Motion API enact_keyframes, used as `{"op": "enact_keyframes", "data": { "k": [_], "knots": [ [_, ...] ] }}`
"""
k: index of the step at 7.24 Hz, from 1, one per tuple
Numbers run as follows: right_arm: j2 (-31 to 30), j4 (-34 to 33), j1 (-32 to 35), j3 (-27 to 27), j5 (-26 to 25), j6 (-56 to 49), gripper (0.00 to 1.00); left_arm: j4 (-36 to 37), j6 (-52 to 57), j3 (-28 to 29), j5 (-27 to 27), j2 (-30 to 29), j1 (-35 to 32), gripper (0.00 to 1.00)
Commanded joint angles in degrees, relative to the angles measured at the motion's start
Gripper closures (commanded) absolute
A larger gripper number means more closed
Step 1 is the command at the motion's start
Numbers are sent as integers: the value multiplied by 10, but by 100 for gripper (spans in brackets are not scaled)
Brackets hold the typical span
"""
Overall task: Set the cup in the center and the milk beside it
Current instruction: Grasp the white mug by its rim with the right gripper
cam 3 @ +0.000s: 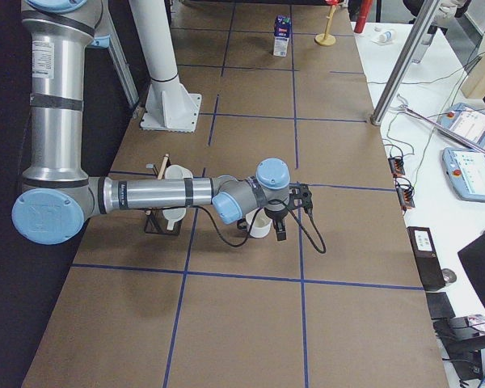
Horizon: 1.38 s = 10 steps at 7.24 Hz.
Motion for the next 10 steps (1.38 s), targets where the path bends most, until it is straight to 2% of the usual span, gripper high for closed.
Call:
{"op": "enact_keyframes", "data": {
  "k": [1, 3, 6, 7, 9, 10],
  "knots": [
    [-17, 15, -41, 8, -28, 33, 0, 0, 0, 1, 0, 0, 0, 0],
    [-26, 15, -73, 4, -50, 30, 0, 0, 0, 2, 0, 0, 0, 0],
    [-30, 15, -90, -13, -54, 22, 4, 0, 0, 1, 0, 0, 0, 0],
    [-29, 15, -93, -14, -54, 23, 14, 0, 0, 1, 0, 0, 0, 0],
    [-28, 15, -94, -15, -52, 20, 94, 0, 0, 4, 0, 0, 0, 0],
    [-28, 15, -93, -14, -50, 17, 100, 0, 0, 5, 0, 0, 0, 0]
  ]
}}
